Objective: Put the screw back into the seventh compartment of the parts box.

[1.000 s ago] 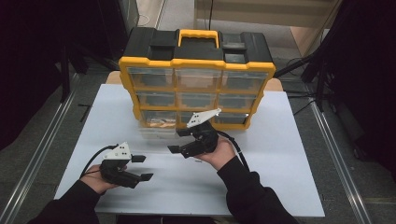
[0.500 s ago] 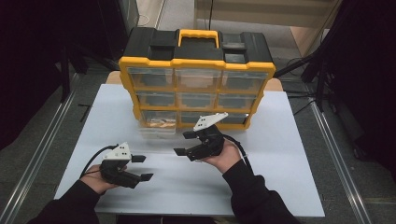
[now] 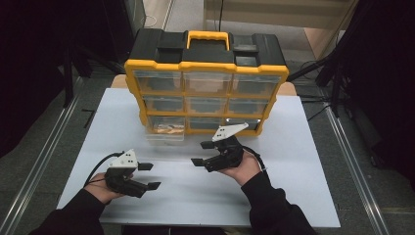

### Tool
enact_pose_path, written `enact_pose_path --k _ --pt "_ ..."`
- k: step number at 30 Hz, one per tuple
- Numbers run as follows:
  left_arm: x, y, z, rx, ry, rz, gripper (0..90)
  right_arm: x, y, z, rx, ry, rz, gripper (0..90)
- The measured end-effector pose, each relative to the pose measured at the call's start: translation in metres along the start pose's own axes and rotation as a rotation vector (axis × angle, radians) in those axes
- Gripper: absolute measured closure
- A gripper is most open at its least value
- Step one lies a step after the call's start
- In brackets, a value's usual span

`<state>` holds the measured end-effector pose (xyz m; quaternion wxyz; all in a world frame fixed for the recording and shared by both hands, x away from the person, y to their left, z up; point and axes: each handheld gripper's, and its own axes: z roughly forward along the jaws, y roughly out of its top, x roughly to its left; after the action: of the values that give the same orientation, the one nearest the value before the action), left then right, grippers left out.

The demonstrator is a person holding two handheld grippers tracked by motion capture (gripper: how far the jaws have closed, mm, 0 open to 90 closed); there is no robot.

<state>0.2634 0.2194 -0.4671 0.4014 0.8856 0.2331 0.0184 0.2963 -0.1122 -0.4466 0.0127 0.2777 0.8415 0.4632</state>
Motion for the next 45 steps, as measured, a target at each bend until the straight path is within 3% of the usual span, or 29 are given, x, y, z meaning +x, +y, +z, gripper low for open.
enact_pose_path --k 3,7,12,16,33,37,45 --pt "0.000 0.001 -0.001 0.020 0.006 0.005 27.7 -0.001 -0.004 -0.002 0.003 -0.006 0.009 31.3" --pt "0.000 0.000 0.000 0.003 0.001 0.002 27.6 -0.001 -0.007 -0.004 0.004 -0.008 0.013 31.4" --pt "0.000 0.001 -0.001 0.020 0.007 0.005 27.6 -0.001 -0.013 -0.004 0.006 -0.013 0.009 31.3" --pt "-0.001 0.000 0.000 -0.006 0.001 0.000 27.6 -0.002 -0.019 -0.003 0.012 -0.021 0.021 31.4" --pt "-0.001 0.000 0.000 -0.007 -0.002 0.007 27.6 -0.007 -0.035 0.003 0.043 -0.047 0.046 34.9" --pt "-0.001 0.000 0.000 -0.007 -0.001 0.004 27.6 -0.008 -0.037 0.005 0.066 -0.065 0.031 35.8" --pt "-0.001 0.001 0.000 -0.005 0.000 0.008 27.6 -0.011 -0.045 0.007 0.064 -0.101 0.052 38.5"
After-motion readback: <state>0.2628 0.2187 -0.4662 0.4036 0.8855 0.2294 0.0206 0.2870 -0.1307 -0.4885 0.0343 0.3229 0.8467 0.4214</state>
